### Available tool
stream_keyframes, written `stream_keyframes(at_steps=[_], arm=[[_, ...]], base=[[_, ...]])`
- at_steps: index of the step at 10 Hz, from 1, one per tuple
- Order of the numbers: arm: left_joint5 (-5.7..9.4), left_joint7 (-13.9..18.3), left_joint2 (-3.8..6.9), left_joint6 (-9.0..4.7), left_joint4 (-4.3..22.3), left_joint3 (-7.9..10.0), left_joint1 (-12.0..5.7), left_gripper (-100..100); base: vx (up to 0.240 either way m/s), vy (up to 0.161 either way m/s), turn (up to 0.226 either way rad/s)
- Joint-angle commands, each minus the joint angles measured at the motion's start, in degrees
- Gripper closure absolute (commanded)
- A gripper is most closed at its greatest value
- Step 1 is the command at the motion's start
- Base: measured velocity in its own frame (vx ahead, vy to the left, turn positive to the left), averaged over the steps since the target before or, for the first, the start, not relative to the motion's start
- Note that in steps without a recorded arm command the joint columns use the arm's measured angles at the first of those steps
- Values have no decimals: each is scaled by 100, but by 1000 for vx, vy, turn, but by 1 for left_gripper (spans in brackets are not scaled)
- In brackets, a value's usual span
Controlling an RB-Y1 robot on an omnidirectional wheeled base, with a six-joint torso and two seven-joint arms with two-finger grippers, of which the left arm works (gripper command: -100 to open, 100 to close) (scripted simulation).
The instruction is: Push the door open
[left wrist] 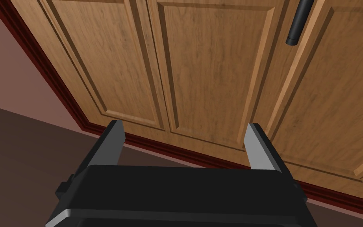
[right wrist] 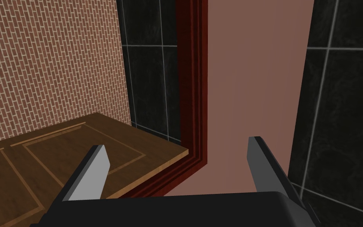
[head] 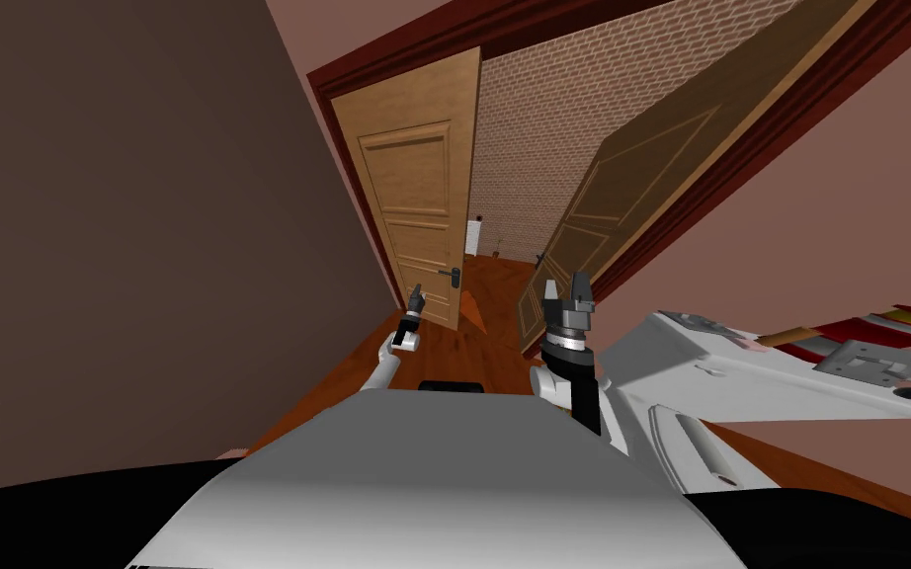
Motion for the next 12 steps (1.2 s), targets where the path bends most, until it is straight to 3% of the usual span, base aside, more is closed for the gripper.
stream_keyframes(at_steps=[1, 4, 7, 12], arm=[[11, -5, -15, 19, 280, -25, -153, -100], [43, -1, -41, 76, 822, -87, -511, -100], [54, 0, -51, 95, 1068, -108, -628, -100], [102, 6, -111, 182, 1965, -202, -1168, -100]], base=[[57, 29, -38], [82, 44, -63], [52, 19, -22], [75, 36, -51]])
